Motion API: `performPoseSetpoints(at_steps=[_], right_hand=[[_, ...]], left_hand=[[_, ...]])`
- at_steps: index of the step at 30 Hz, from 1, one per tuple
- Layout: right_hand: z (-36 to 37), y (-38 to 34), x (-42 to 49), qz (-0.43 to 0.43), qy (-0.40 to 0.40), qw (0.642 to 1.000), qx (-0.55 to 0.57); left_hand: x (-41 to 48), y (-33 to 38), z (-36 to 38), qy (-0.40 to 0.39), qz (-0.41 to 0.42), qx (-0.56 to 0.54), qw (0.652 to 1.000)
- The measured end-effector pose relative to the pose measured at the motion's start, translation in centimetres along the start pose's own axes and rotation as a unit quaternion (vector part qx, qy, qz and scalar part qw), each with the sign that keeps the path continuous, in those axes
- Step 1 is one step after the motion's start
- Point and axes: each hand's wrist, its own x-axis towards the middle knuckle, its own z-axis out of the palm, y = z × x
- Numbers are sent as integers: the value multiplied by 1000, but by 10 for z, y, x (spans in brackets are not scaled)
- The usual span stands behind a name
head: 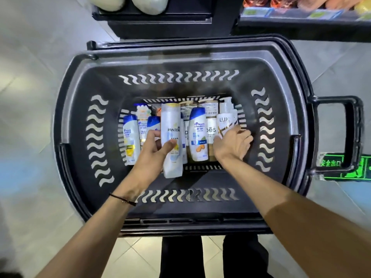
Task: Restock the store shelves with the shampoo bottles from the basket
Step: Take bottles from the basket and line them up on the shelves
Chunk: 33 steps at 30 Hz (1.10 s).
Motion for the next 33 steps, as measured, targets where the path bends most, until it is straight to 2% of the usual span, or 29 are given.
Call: performPoseSetpoints(at_steps=[5,11,16,21,25,33], right_hand=[[-2,7,2,-33,-30,997,60],[-80,17,-25,-87,-76,960,254],[-193,19,-69,-144,-101,899,400],[-316,27,-113,-175,-68,855,483],[-431,35,-145,-204,-50,816,538],[-664,55,-196,-269,-3,702,659]], left_hand=[[-5,-1,-6,3,1,-16,1000],[-44,43,4,1,22,-33,999],[-98,116,26,-11,64,-71,995],[-169,216,51,7,105,-127,986],[-242,309,73,3,181,-119,976],[-386,501,132,1,295,-154,943]])
